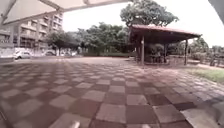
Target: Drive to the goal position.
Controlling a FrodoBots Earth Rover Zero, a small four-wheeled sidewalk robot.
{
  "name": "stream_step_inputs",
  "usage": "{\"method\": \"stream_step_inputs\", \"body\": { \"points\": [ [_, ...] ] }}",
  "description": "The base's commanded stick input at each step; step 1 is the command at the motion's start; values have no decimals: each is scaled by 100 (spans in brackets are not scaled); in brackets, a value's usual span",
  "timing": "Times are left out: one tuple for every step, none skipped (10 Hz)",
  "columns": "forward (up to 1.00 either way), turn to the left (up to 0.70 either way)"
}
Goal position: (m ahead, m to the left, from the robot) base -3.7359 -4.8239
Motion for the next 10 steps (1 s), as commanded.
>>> {"method": "stream_step_inputs", "body": {
  "points": [
    [0, 0],
    [0, 0],
    [0, 0],
    [0, 0],
    [0, 0],
    [0, 0],
    [0, 0],
    [0, 0],
    [0, 0],
    [38, 0]
  ]
}}
